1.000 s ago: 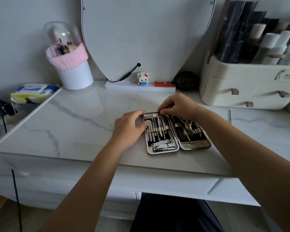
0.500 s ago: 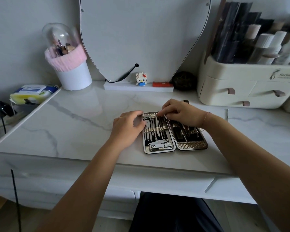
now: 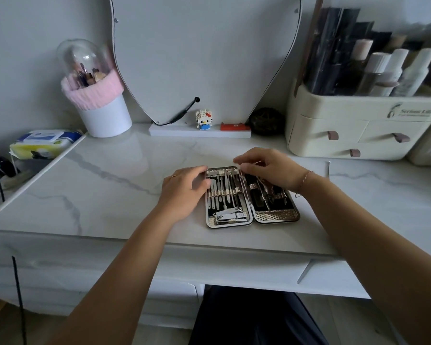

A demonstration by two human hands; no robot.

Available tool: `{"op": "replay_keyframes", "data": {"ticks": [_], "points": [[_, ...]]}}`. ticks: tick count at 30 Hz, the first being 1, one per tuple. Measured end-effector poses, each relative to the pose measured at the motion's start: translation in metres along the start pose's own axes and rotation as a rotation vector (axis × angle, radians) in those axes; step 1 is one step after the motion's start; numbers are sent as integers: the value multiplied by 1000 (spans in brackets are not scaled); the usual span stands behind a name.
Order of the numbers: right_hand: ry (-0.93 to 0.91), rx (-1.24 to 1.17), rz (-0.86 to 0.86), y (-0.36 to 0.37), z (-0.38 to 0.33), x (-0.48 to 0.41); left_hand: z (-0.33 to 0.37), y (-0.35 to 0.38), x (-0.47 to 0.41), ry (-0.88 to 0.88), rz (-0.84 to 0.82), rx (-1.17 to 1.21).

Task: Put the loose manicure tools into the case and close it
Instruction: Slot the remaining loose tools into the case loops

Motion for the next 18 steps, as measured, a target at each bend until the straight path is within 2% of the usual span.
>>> {"op": "replay_keyframes", "data": {"ticks": [3,6,8,10,18], "points": [[128,19,318,-26,23,22,0,0,1,1,-10,4],[398,177,565,-61,67,56,0,-1,1,-4,-2,18],[621,278,566,-77,95,76,-1,0,1,-4,2,30],[759,341,490,-83,115,84,-1,0,1,-5,5,37],[764,408,367,-85,115,69,2,-1,3,-21,4,37]]}}
Point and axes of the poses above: each hand's wrist, its own x-axis away from the middle knuckle, its own y-axis out of the palm, z = x × y, the point moved 4 cm from there along -x, towards the middle knuckle, and after that the axes turned 10 degrees about x, right-handed, at the moved point
